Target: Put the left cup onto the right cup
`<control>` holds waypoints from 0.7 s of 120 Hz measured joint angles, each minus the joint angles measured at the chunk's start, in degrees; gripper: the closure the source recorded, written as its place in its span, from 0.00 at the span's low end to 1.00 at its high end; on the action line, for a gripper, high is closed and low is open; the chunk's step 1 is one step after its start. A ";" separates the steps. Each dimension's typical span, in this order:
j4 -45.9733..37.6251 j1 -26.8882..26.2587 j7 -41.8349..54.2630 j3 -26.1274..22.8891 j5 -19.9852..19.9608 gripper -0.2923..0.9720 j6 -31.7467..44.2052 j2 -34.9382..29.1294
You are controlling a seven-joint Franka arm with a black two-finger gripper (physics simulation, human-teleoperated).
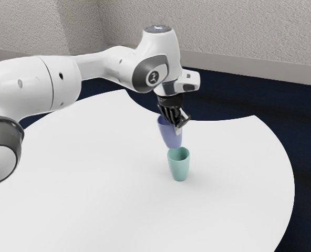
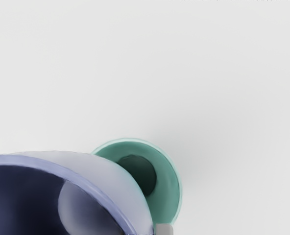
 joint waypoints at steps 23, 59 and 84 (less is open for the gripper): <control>-0.05 0.00 -0.44 -0.10 -0.02 0.85 0.90 0.14; -0.30 -0.26 -0.94 -0.17 0.08 0.85 1.43 0.88; -0.28 -0.93 -1.16 -0.19 0.03 0.85 1.60 1.88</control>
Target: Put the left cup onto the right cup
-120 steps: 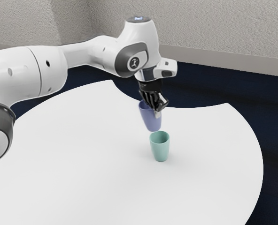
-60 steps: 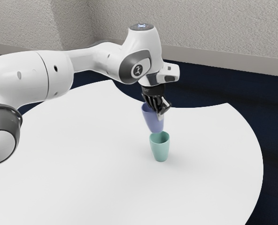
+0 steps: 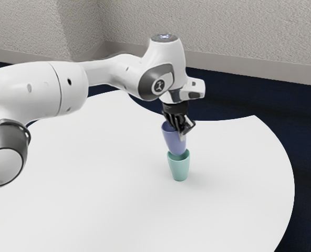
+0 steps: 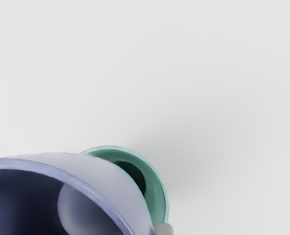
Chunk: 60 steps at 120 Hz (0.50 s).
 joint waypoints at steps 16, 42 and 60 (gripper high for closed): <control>-0.02 -0.12 -0.11 0.03 -0.01 0.85 0.38 0.36; -0.03 -0.13 -0.25 0.01 0.05 0.85 0.71 0.77; -0.06 -0.13 -0.33 0.00 0.04 0.85 0.80 0.81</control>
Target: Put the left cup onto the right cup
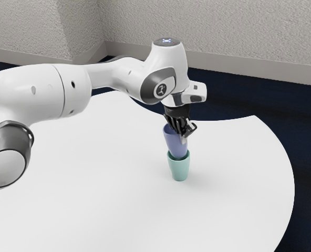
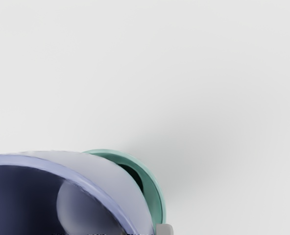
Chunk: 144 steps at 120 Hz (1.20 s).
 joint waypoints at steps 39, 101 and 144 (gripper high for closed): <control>-0.49 -0.07 -0.13 -0.01 -0.08 0.85 0.07 0.07; -0.67 -0.09 0.29 -0.01 -0.58 0.34 -0.06 -0.23; -2.42 -0.16 0.59 -0.09 -0.56 0.25 -0.99 -5.89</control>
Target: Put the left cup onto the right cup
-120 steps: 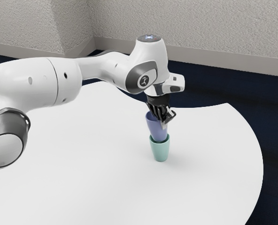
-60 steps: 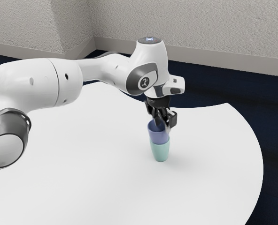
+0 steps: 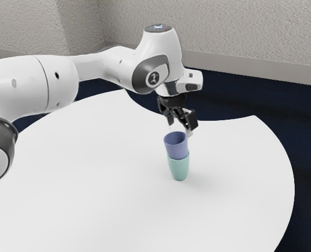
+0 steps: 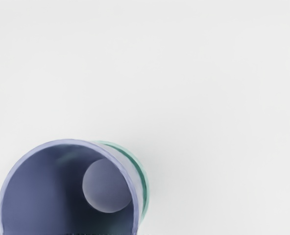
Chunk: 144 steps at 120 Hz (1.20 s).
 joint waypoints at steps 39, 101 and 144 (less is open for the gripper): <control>-4.60 0.08 0.23 -0.01 -0.03 0.24 -0.42 -5.24; -10.18 4.03 0.53 0.78 -0.03 0.23 -4.55 -13.11; -8.72 4.92 1.87 5.27 0.03 0.23 -7.24 -14.92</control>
